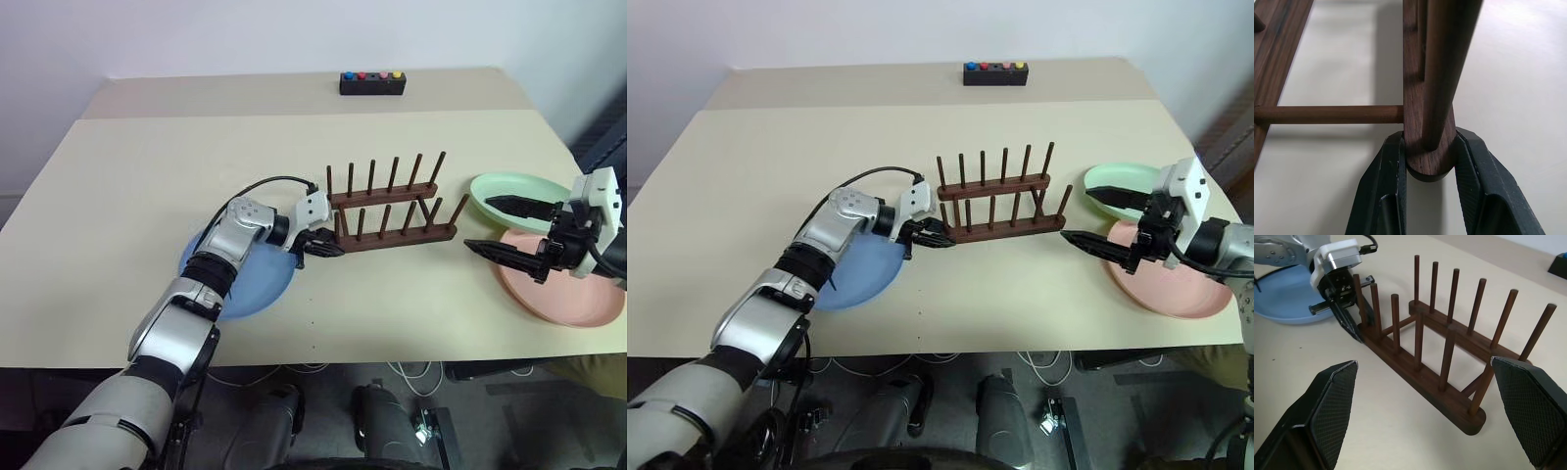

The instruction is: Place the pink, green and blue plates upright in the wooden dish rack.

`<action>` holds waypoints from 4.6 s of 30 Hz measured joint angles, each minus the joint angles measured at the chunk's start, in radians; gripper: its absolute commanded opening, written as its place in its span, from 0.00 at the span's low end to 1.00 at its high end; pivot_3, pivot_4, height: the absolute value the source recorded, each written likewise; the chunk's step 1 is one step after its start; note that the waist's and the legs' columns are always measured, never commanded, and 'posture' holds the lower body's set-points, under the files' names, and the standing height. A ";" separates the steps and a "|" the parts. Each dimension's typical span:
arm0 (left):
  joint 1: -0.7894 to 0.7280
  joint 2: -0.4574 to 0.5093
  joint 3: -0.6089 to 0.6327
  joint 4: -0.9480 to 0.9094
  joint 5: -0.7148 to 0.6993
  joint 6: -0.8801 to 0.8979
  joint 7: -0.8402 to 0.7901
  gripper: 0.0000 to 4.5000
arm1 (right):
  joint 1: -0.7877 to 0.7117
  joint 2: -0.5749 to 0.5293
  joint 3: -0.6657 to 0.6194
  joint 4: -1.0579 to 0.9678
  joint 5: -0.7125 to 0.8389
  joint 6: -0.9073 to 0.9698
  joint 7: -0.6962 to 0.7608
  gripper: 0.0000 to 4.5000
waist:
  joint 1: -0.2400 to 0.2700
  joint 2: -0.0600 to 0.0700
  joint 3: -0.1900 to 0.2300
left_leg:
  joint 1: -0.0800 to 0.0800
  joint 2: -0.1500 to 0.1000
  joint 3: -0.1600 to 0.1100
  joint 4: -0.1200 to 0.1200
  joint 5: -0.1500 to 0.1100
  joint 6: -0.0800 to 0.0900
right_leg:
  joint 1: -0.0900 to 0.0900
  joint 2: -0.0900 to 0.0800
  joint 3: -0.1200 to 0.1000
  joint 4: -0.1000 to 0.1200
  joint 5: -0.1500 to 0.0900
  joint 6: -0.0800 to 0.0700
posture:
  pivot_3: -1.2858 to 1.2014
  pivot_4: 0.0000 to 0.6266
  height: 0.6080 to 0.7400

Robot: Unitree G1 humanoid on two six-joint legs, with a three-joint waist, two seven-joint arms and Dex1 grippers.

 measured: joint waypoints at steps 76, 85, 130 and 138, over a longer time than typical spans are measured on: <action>-0.003 0.093 -0.019 -0.085 0.101 0.035 0.249 0.01 | -0.395 0.243 0.539 0.584 -0.725 -0.546 -0.308 0.00 | -0.024 0.000 0.000 | 0.002 0.001 0.004 0.000 0.003 -0.006 | -0.001 0.003 0.007 0.002 0.001 0.002 | 0.52 0.24 1.00; -0.010 0.094 0.000 -0.068 0.106 0.019 0.239 0.01 | -0.417 0.271 0.538 0.618 -0.713 -0.572 -0.285 0.00 | -0.026 0.000 0.000 | 0.002 0.001 0.004 0.000 0.004 -0.006 | -0.001 0.003 0.008 0.003 0.001 0.002 | 0.52 0.24 1.00; -0.072 0.253 0.182 -0.093 0.041 0.065 0.203 0.01 | -0.417 0.459 0.639 0.524 -0.809 -0.576 -0.426 0.00 | -0.031 0.000 0.000 | 0.002 0.001 0.004 0.000 0.005 -0.008 | -0.003 0.005 0.010 0.004 0.002 0.002 | 0.52 0.24 1.00; 0.069 0.286 0.343 -0.413 -0.293 0.408 0.030 0.27 | -0.305 0.400 0.427 0.154 -0.375 -0.235 -0.207 0.16 | -0.040 0.000 0.000 | 0.002 0.001 0.004 0.000 0.003 -0.005 | -0.003 0.004 0.010 0.004 0.002 0.002 | 0.52 0.24 1.00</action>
